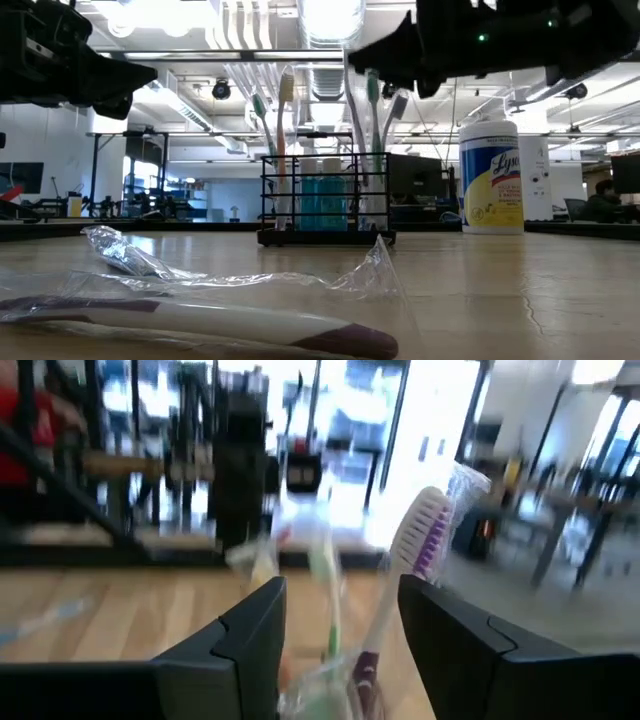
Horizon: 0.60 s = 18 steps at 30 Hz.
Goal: Pick & Place toothbrushing station
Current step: Put the green toothbrush into the black mesh organizer
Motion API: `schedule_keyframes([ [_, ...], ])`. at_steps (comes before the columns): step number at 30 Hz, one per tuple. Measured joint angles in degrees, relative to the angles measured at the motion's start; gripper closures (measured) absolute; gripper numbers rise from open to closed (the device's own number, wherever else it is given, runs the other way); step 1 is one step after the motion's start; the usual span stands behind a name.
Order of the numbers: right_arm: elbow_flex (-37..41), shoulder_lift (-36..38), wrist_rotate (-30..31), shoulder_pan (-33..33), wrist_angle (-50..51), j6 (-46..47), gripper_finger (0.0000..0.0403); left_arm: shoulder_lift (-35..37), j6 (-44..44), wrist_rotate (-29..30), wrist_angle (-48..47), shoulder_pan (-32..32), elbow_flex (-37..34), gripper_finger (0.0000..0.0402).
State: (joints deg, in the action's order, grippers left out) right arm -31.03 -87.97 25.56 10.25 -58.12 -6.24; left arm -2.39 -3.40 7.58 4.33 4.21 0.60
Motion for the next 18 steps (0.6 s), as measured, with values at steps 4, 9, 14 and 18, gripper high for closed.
schedule_keyframes([
  [4,-4.11,3.16,0.15,-0.14,19.26,7.67,0.0213,0.0,0.31,-0.01,-0.26,0.02,0.0,0.0394],
  [9,-6.0,2.18,0.16,-0.12,25.35,13.0,0.0213,-0.02,0.13,-0.02,-0.31,0.0,0.0,0.0394],
  [14,-5.27,-1.09,0.2,-0.01,25.31,16.35,0.0216,0.0,0.24,-0.03,-0.3,0.02,0.0,0.0394],
  [18,-4.98,-2.92,0.37,0.01,25.28,16.79,0.0216,0.0,0.2,-0.01,-0.21,0.0,0.0,0.0394],
])
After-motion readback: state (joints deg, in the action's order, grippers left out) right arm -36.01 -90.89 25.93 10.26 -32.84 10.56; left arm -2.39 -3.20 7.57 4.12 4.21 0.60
